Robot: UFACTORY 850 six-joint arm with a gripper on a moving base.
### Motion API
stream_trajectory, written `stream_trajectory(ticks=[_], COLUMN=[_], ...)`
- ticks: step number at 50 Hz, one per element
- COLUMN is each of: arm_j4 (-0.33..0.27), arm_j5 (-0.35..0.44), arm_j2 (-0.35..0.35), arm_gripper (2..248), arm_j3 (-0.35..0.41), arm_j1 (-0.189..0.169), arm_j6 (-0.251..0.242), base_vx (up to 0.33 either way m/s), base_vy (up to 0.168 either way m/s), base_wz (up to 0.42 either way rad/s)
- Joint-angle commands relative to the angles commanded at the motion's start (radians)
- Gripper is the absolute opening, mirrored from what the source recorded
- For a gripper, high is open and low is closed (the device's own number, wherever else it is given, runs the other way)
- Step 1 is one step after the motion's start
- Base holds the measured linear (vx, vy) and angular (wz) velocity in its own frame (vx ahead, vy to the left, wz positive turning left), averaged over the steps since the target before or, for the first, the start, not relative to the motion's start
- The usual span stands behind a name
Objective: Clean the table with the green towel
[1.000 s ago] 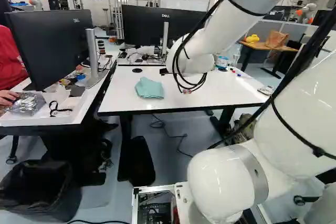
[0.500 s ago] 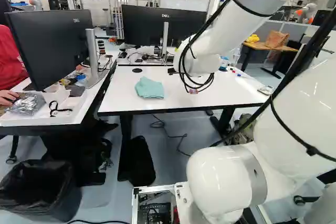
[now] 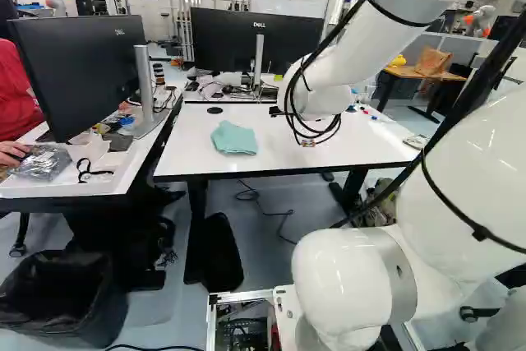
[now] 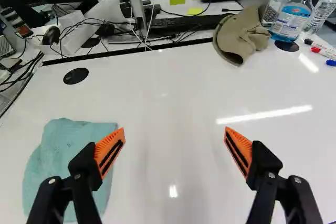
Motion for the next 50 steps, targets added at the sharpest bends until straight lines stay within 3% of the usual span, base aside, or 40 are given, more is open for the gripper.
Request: stream_trajectory(ticks=[25, 50], arm_j4=[-0.007, -0.025], arm_j5=[0.043, 0.155], arm_j2=[0.009, 0.031], arm_gripper=[247, 247], arm_j3=[0.032, 0.114], arm_j1=[0.004, 0.013], arm_j6=[0.000, 0.000], base_vx=[0.000, 0.000], base_vy=[0.000, 0.000], base_wz=[0.000, 0.000])
